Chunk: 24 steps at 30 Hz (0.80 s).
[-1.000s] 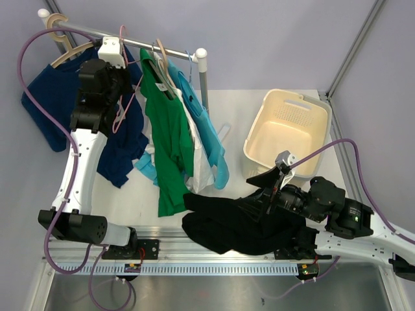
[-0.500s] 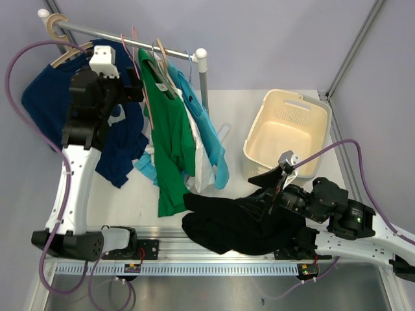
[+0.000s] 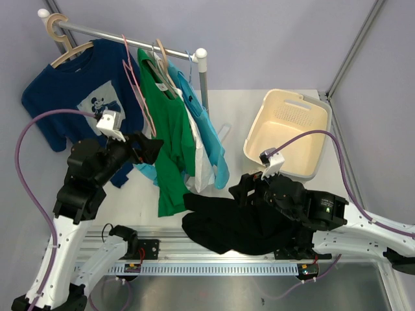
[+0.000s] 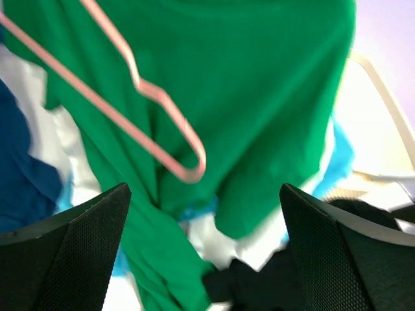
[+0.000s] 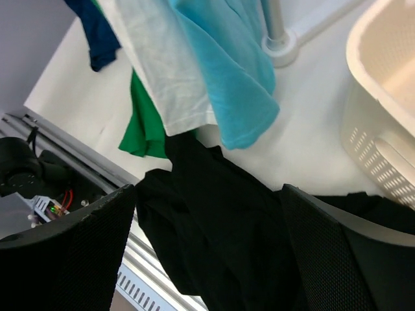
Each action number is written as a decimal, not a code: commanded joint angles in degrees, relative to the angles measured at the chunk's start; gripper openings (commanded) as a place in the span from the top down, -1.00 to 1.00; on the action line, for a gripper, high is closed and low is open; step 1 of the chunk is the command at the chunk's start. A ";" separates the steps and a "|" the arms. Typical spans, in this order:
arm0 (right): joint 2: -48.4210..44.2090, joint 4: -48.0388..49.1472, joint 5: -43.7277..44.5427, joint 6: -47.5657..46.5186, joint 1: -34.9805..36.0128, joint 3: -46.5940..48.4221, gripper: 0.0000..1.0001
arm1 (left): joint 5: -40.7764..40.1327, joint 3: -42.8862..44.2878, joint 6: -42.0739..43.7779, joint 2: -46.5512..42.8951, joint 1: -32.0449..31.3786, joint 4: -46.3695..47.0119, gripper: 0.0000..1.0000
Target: Remove the t-shirt from the hanger
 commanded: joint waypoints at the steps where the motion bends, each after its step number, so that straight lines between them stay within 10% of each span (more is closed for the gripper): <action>1: -0.27 -2.58 6.48 7.14 0.14 0.77 -0.99 | 2.85 -3.49 -5.15 -5.66 -1.41 0.60 -0.98; 24: 19.06 11.49 5.87 19.80 0.23 -12.07 -0.99 | 12.35 -21.77 -5.87 -23.17 -3.18 -1.51 -0.98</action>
